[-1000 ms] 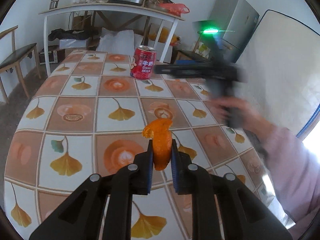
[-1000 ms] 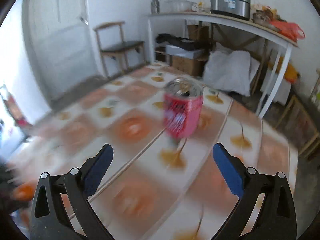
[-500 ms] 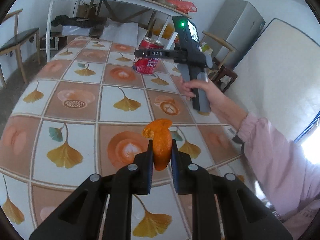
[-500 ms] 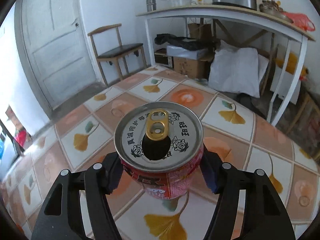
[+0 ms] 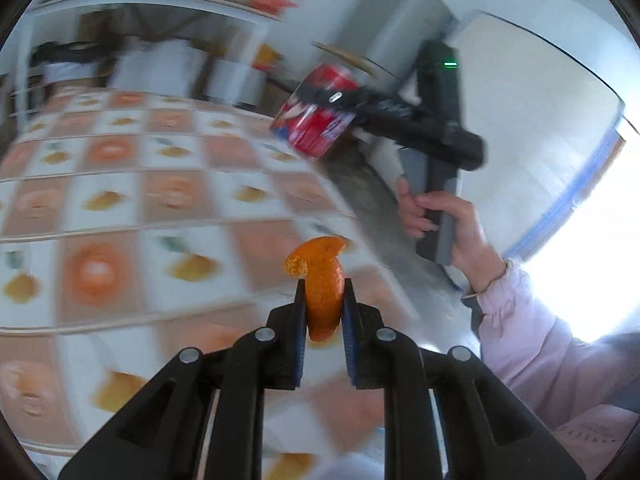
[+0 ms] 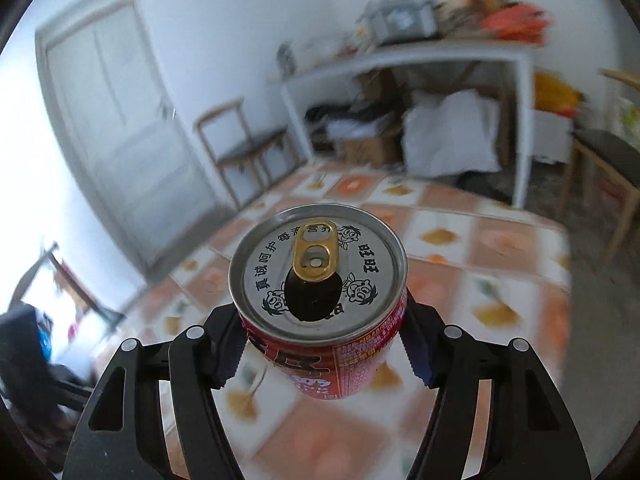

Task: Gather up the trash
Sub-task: 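Carry the red can and orange peel over the blue basket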

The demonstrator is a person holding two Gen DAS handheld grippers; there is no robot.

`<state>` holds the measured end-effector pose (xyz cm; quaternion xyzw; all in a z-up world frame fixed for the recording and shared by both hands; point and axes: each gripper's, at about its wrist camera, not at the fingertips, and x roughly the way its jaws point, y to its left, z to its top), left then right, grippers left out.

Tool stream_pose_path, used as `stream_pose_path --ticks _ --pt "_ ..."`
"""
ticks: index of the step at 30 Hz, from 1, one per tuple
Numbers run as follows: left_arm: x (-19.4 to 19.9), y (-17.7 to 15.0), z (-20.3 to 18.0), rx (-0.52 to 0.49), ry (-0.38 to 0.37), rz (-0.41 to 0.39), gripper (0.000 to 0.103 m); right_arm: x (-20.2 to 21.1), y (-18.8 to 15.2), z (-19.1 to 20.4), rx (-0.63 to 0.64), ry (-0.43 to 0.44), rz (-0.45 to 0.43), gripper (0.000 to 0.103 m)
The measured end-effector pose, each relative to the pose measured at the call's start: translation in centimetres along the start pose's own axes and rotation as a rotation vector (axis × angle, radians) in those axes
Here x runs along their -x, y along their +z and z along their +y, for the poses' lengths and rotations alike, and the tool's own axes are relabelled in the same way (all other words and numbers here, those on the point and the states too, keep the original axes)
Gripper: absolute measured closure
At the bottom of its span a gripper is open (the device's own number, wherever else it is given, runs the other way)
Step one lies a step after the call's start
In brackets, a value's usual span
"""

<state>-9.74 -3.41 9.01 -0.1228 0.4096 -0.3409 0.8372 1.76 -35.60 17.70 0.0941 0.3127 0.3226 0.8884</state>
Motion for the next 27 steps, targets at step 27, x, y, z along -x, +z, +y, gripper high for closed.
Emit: stream_pose_path --ticks 27 --pt "-16.4 -6.8 -18.8 -0.315 -0.233 0.47 0.088 6.1 -46.5 -17.5 -1.165 -0.374 0.318 0.028"
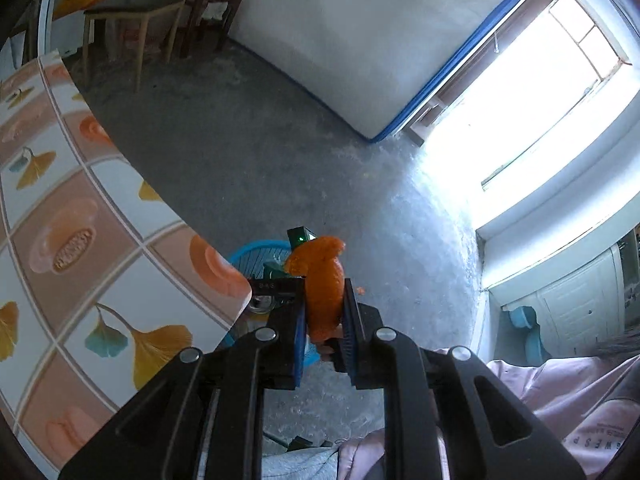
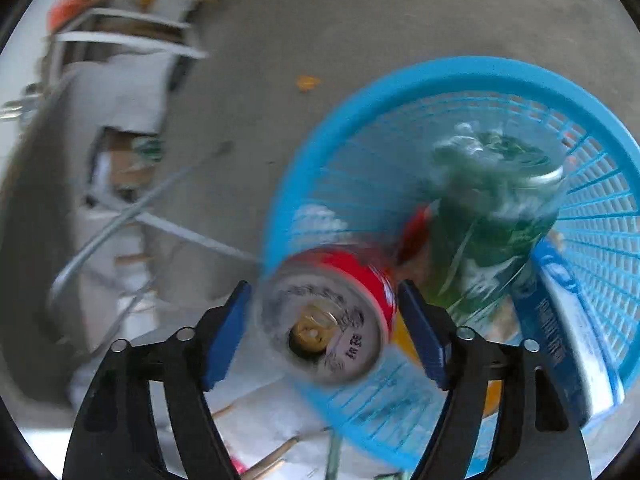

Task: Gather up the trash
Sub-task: 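Carry the red can and orange peel over the blue basket, then open the right gripper to drop the can while the left drops the peel into the basket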

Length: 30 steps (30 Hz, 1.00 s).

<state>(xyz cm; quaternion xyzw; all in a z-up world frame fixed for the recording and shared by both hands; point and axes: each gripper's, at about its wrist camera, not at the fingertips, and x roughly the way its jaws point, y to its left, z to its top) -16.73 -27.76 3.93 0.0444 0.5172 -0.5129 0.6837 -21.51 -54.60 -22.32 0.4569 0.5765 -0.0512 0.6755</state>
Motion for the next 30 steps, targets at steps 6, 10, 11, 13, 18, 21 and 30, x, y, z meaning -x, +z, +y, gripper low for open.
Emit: stream_pose_path --ticks 6,10,11,13,18,21,30 --pt "-2.9 -0.2 0.2 -0.027 0.031 0.085 0.087 3.6 -0.7 2.2 0.115 -0.119 -0.118 0.022" --pt "-5.8 -1.0 0.0 -0.064 0.061 0.167 0.086 4.7 -2.9 2.2 0.2 -0.065 -0.137 0.038" --pt "-6.8 -1.3 0.1 -0.077 0.074 0.195 0.086 4.1 -3.4 2.5 0.231 -0.07 -0.099 0.057" --pt "-8.7 -1.8 0.3 -0.092 0.096 0.243 0.086 2.8 -3.6 2.5 0.294 -0.138 -0.066 0.071" --pt "-10.7 -1.9 0.0 -0.1 0.102 0.292 0.086 3.3 -6.1 2.4 0.268 -0.124 -0.023 0.086" --pt "-11.5 -2.0 -0.5 -0.129 0.108 0.314 0.086 3.3 -6.6 2.3 0.29 -0.096 -0.019 0.085" --pt "-17.3 -1.7 -1.7 -0.223 0.173 0.38 0.086 1.0 -2.8 2.4 0.25 -0.122 -0.06 0.09"
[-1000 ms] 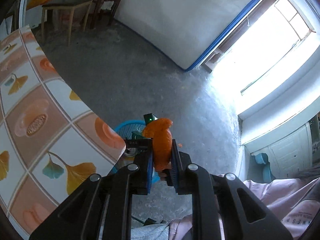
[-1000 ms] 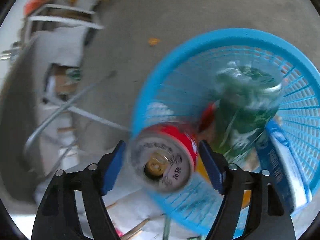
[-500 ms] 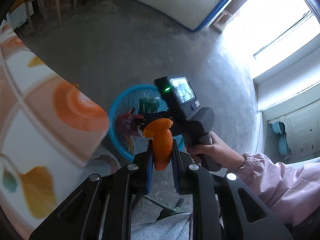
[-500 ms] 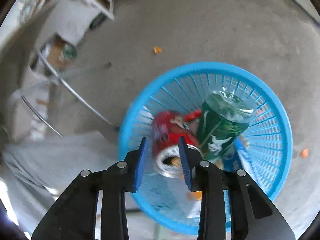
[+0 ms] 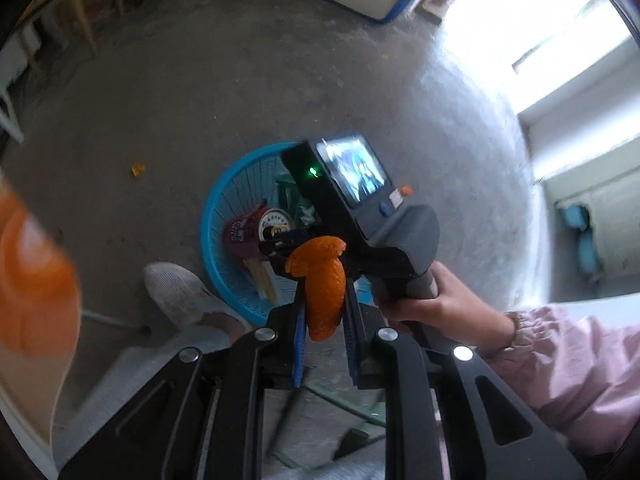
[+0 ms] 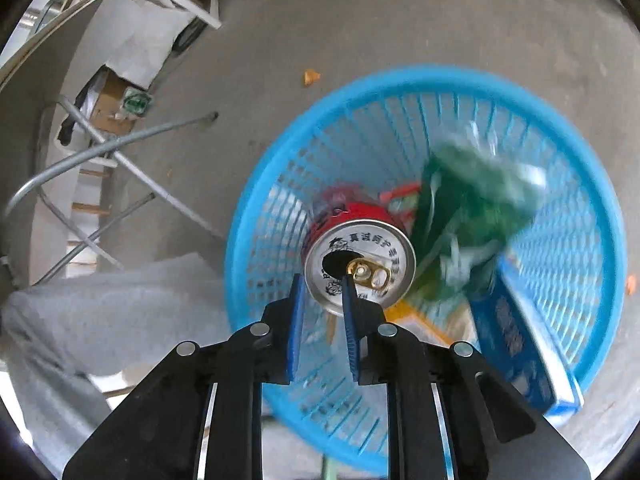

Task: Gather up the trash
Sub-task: 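Open the right gripper to drop the can while the left drops the peel into the basket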

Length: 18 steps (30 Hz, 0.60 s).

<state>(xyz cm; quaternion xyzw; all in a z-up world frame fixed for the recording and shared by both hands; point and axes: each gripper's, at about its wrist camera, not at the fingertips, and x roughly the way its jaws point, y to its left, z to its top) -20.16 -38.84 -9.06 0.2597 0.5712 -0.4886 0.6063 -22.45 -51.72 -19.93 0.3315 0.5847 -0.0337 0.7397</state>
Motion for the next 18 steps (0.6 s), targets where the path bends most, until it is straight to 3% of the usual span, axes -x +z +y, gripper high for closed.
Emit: stream_pose_path --ticks 7,8,10,13,17,18 --pt "-2.0 0.7 -0.5 -0.029 0.033 0.055 0.086 0.2 2.6 1.0 0.079 -0.079 -0.064 0.088" --pt "-2.4 0.5 -0.5 -0.033 0.037 0.063 0.086 -0.1 3.3 0.9 0.092 -0.096 -0.056 0.074" --pt "-3.5 0.4 -0.5 -0.037 0.036 0.081 0.086 -0.7 4.1 0.1 0.088 -0.104 -0.056 0.06" --pt "-5.6 0.1 -0.4 -0.058 0.046 0.101 0.085 -0.5 4.9 -1.5 -0.004 0.005 -0.028 0.06" --pt "-8.1 0.0 0.0 -0.068 0.064 0.105 0.084 4.1 4.7 -2.6 -0.049 0.023 -0.137 0.038" --pt "-8.7 0.3 0.2 -0.072 0.074 0.104 0.082 5.6 4.4 -2.9 -0.061 0.028 -0.165 0.038"
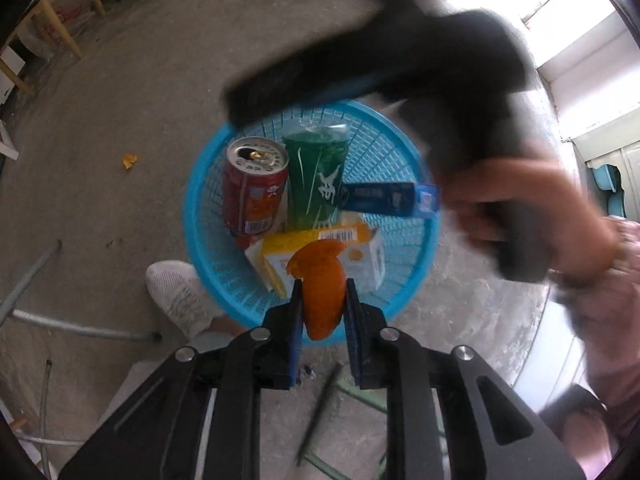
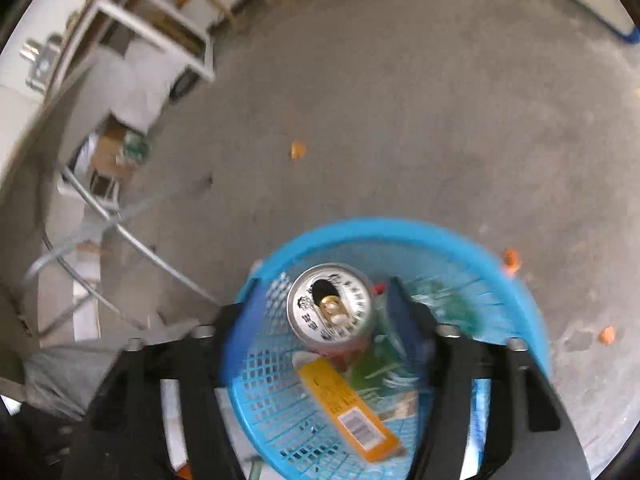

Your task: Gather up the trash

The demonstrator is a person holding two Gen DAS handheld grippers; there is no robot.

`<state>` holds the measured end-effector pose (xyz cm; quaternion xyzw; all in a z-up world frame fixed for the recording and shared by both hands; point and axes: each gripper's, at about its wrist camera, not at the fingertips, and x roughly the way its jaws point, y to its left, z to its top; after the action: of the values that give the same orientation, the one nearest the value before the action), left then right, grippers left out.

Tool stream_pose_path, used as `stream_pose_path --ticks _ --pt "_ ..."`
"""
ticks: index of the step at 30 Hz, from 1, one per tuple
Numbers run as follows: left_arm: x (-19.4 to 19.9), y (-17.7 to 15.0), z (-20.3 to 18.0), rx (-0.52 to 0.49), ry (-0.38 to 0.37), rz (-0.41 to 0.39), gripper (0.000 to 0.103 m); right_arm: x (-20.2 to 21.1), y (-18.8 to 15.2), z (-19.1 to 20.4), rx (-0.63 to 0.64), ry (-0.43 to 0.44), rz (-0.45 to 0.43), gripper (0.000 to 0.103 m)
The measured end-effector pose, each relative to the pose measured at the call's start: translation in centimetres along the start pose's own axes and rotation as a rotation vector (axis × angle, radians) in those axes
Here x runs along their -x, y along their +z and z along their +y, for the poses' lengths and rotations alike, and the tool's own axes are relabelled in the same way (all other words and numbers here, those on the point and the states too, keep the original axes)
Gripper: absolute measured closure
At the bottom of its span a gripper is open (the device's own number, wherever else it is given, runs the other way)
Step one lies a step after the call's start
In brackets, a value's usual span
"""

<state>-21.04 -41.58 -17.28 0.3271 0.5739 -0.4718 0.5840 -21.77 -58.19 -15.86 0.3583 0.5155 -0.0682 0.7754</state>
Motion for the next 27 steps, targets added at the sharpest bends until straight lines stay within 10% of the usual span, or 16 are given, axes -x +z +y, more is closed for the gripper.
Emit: stream_pose_path --ticks 7,18,27 --pt "-0.4 1.6 1.3 0.008 0.078 -0.043 0.038 6.0 -2.2 -2.2 -0.093 0.053 -0.069 0.036" --pt "5.6 -1.3 -1.3 -0.109 0.03 -0.052 0.038 7.6 -7.9 -2.5 -0.16 -0.058 -0.022 0.021" --pt "15.7 -3.4 -2.6 0.442 0.064 -0.23 0.019 7.5 -10.7 -1.9 -0.174 -0.139 -0.018 0.018"
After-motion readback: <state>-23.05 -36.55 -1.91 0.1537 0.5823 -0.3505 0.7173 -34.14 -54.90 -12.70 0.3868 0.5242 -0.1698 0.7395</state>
